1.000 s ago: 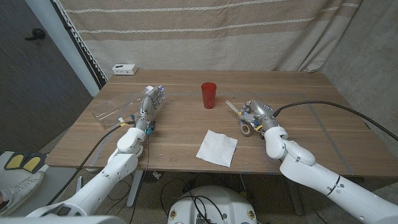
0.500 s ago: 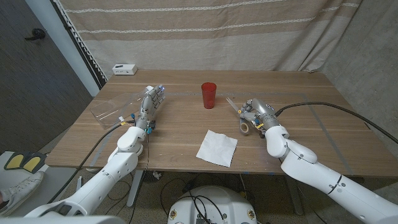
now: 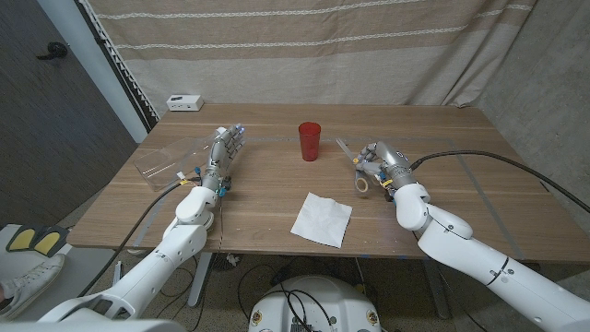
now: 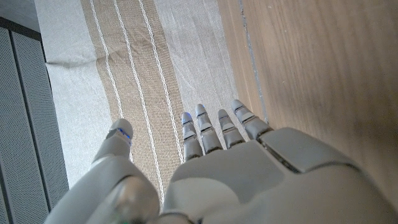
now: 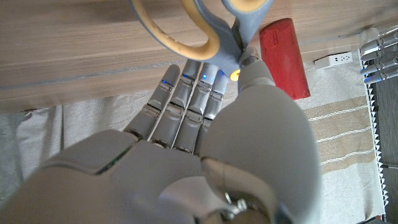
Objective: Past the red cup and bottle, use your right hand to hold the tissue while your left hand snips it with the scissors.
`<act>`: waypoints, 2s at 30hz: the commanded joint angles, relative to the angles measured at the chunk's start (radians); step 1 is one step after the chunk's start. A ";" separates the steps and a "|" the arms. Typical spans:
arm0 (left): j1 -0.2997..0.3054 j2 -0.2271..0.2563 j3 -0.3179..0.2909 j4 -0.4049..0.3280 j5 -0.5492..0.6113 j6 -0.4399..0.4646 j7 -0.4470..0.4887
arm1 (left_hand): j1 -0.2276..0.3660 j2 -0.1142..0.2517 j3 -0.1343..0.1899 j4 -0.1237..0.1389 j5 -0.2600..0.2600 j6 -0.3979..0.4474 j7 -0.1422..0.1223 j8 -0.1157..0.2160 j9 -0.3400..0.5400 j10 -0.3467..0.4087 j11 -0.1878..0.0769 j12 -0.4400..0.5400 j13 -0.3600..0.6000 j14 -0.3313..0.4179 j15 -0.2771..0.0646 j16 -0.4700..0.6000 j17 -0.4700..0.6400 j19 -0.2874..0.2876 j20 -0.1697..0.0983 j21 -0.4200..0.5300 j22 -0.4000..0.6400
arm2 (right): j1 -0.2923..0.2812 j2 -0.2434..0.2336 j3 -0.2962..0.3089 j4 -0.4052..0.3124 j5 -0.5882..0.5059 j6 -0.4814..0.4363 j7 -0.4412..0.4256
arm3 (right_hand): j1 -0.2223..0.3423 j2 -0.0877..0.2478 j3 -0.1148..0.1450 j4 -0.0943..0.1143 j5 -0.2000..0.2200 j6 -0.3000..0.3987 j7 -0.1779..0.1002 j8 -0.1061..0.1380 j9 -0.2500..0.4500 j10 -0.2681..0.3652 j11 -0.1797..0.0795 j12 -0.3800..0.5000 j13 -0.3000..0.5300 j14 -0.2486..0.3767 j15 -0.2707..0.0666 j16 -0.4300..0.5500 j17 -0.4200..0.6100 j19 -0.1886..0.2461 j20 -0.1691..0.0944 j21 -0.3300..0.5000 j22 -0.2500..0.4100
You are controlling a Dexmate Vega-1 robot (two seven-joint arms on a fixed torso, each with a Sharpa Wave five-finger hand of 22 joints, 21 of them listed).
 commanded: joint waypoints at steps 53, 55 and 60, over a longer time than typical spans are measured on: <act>0.001 -0.001 0.021 0.007 0.013 -0.069 -0.062 | 0.014 -0.001 -0.003 -0.004 0.009 0.112 0.001 0.026 0.004 0.037 0.001 0.005 0.003 0.011 -0.120 0.004 0.004 -0.006 -0.108 0.000 0.001 | -0.058 0.044 0.137 0.017 0.361 0.140 -0.058 | 0.141 0.120 0.019 0.001 -0.029 0.004 0.000 0.017 -0.009 0.092 -0.073 -0.007 0.005 0.025 -0.125 -0.023 0.002 -0.021 -0.031 0.038 -0.001; 0.000 0.002 0.023 0.007 0.011 -0.068 -0.073 | 0.013 -0.002 -0.003 -0.004 0.009 0.113 0.002 0.026 0.004 0.039 0.003 0.006 0.003 0.012 -0.120 0.005 0.004 -0.005 -0.106 0.000 0.001 | -0.054 0.041 0.130 0.019 0.351 0.142 -0.066 | 0.142 0.120 0.019 0.001 -0.030 0.005 -0.001 0.018 -0.010 0.094 -0.074 -0.007 0.004 0.025 -0.125 -0.023 0.002 -0.022 -0.031 0.039 -0.001; -0.005 0.003 0.026 0.013 0.000 -0.065 -0.096 | 0.012 -0.004 -0.004 -0.004 0.010 0.126 -0.004 0.028 0.004 0.055 -0.005 0.011 0.003 0.016 -0.126 0.006 0.004 -0.003 -0.105 0.001 0.001 | -0.048 0.039 0.126 0.022 0.354 0.142 -0.069 | 0.142 0.119 0.020 0.002 -0.031 0.004 0.000 0.019 -0.010 0.096 -0.075 -0.008 0.004 0.025 -0.125 -0.025 0.002 -0.024 -0.031 0.042 -0.001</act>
